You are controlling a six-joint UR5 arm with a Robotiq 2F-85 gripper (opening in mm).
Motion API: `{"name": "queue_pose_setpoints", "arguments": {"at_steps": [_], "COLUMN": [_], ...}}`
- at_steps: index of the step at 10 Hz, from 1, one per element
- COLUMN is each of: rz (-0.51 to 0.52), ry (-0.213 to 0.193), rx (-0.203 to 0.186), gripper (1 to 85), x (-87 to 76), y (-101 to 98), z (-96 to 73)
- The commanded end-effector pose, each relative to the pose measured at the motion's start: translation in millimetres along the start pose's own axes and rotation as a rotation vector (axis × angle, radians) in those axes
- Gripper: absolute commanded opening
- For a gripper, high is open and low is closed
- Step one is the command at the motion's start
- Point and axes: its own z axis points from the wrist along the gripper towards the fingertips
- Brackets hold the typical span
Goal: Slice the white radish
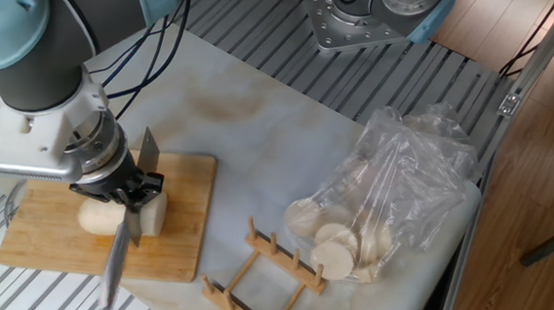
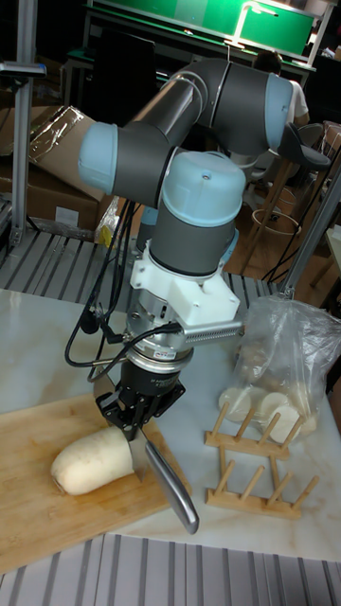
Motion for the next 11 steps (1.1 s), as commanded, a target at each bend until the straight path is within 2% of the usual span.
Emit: {"name": "queue_pose_setpoints", "arguments": {"at_steps": [1, 2, 4, 6, 7, 9, 10, 11], "rz": [0.011, 0.001, -0.005, 0.019, 0.013, 0.007, 0.006, 0.01], "ry": [-0.015, -0.003, 0.0, -0.034, -0.024, 0.007, 0.012, 0.009], "rx": [-0.01, -0.008, -0.015, -0.029, -0.024, -0.035, -0.035, -0.04], "gripper": [1.3, 1.3, 1.3, 1.3, 1.3, 1.3, 1.3, 1.3], "x": [-3.9, -1.8, -1.2, -6.8, -6.3, -2.7, -2.9, -4.3], "y": [1.9, -1.0, -1.3, 5.7, 3.5, 3.8, 2.9, 3.5], "z": [0.8, -7.4, -9.8, 7.4, 4.1, -14.9, -19.7, -16.5]}}
